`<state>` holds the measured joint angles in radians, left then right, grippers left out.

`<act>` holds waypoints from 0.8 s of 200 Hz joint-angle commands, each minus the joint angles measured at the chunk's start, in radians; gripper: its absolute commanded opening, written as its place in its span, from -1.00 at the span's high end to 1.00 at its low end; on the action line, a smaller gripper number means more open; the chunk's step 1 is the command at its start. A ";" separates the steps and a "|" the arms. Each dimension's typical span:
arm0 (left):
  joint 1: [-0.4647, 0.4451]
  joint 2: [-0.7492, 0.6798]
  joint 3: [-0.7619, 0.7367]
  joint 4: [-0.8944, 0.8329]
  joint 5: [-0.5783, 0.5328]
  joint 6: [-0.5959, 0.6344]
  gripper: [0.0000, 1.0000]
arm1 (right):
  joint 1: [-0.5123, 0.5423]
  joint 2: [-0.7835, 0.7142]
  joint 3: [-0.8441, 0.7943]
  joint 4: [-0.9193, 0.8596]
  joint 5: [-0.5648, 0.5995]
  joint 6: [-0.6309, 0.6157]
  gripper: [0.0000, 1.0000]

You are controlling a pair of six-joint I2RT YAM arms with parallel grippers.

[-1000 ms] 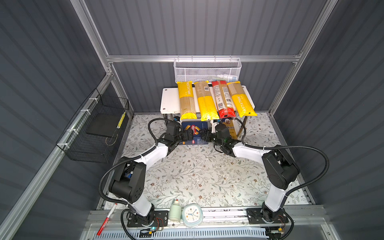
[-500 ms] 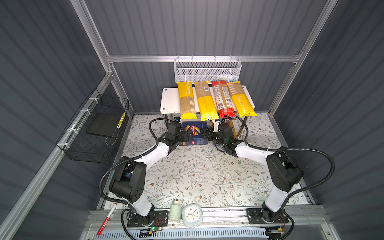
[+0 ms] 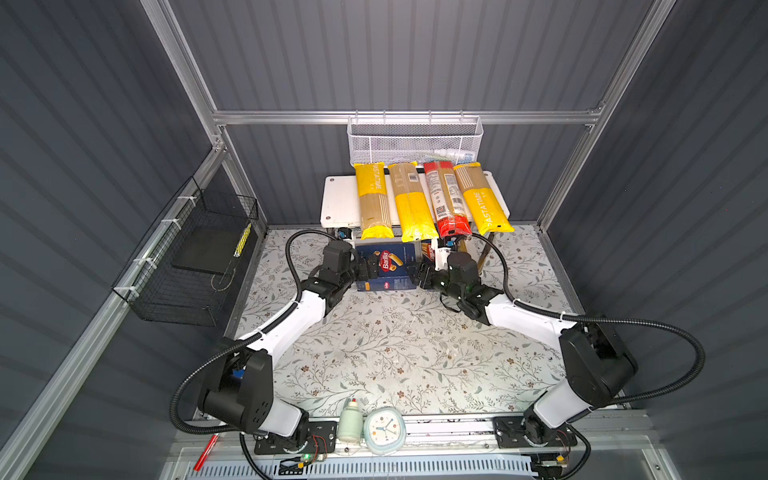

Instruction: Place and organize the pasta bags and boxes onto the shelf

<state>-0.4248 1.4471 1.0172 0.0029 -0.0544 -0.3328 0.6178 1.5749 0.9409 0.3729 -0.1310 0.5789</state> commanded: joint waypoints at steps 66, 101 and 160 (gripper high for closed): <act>0.003 -0.276 -0.195 -0.198 -0.052 -0.045 -0.98 | 0.176 -0.003 0.022 -0.087 -0.024 -0.036 -0.43; 0.056 -0.354 -0.232 -0.312 -0.077 -0.093 -0.99 | 0.196 0.106 0.097 -0.025 -0.076 -0.011 -0.43; 0.164 -0.511 -0.305 -0.410 -0.060 -0.117 -0.99 | 0.194 0.264 0.258 -0.007 -0.115 -0.024 -0.42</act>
<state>-0.2756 0.9833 0.7250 -0.3325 -0.1055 -0.4351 0.8112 1.7962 1.1244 0.3386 -0.2142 0.5602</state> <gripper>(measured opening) 0.993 0.713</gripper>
